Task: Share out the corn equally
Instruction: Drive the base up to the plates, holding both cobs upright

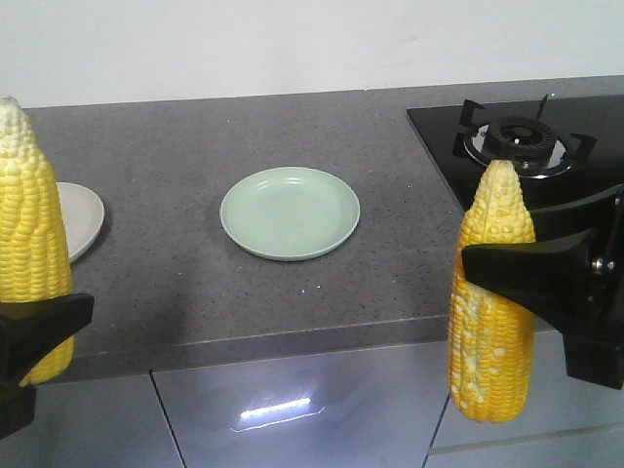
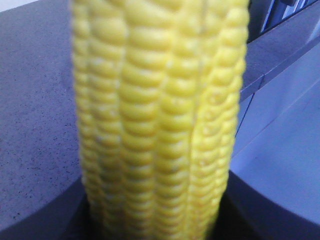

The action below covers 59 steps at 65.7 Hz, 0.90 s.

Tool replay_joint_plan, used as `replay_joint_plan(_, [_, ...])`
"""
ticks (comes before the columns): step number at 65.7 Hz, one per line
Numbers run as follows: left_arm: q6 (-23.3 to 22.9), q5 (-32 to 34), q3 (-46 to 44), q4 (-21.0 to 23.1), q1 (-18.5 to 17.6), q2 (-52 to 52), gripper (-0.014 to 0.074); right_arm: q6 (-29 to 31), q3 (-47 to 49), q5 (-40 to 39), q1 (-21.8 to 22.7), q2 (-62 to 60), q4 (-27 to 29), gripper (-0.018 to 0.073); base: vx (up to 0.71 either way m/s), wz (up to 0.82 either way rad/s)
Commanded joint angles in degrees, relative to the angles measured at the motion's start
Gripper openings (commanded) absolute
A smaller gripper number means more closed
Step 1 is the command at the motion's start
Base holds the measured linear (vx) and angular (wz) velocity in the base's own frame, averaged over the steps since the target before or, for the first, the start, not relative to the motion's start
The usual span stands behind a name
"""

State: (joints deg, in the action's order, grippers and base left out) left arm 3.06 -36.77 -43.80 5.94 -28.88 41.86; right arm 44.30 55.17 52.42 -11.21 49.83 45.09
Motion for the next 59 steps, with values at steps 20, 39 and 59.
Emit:
replay_joint_plan(20, [0.03, 4.08, -1.54, 0.41, -0.16, -0.22, 0.0286, 0.53, 1.43, -2.44, 0.11, -0.59, 2.22, 0.0228, 0.06, 0.05])
replay_joint_plan(39, [0.03, 4.08, -1.54, 0.41, -0.16, -0.22, 0.0286, 0.53, 1.43, -2.44, 0.11, -0.59, 2.22, 0.0228, 0.05, 0.05])
replay_joint_plan(59, [0.03, 4.08, -1.54, 0.41, -0.16, -0.22, 0.0286, 0.53, 1.43, -2.44, 0.11, -0.59, 2.22, 0.0228, 0.05, 0.06])
